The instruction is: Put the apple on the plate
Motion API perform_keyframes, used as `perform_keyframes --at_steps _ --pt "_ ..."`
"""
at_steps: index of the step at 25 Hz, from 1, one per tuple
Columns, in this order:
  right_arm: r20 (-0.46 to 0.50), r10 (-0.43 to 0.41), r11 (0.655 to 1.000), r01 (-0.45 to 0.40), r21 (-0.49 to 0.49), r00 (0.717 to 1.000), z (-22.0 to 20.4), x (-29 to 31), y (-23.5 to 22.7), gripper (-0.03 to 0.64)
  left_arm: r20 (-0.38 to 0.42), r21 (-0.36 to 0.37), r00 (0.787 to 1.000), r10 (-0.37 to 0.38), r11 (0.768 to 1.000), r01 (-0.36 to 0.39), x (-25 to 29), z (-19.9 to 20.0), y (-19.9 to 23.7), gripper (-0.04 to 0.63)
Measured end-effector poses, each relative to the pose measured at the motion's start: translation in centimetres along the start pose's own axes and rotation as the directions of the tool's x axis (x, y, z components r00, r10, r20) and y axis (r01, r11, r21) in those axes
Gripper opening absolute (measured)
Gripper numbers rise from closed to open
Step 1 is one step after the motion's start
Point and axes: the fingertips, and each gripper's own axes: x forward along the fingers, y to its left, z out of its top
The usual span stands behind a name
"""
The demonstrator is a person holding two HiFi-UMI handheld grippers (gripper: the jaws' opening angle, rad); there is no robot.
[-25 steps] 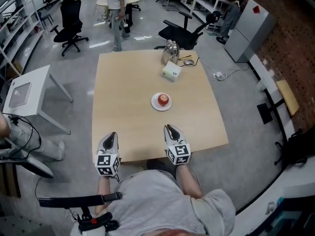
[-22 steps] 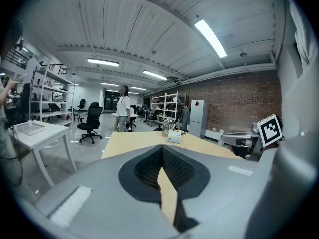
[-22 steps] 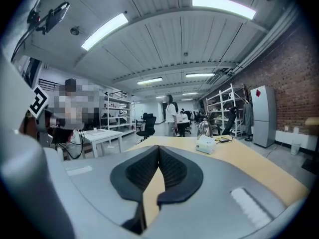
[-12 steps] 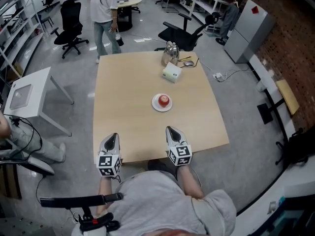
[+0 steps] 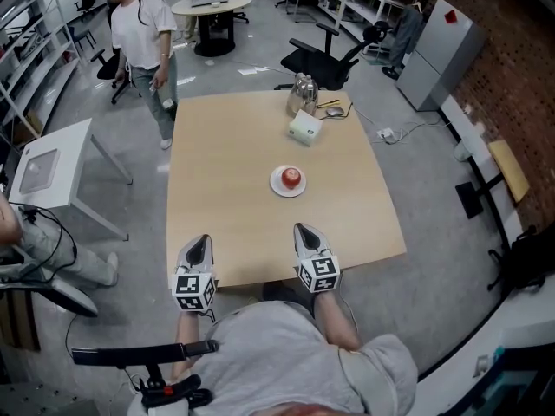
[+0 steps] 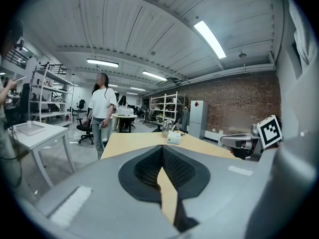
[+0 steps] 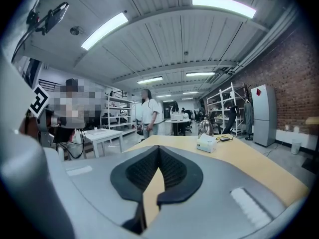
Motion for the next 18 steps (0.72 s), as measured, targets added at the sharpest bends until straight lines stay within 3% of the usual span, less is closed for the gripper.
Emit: perform_keyframes --at_steps 18 --pt "-0.006 0.009 1.000 -0.009 0.000 1.000 0.13 0.33 0.29 0.005 -0.001 -0.003 1.000 0.004 1.000 -0.004 -0.06 0.05 0.42 0.020"
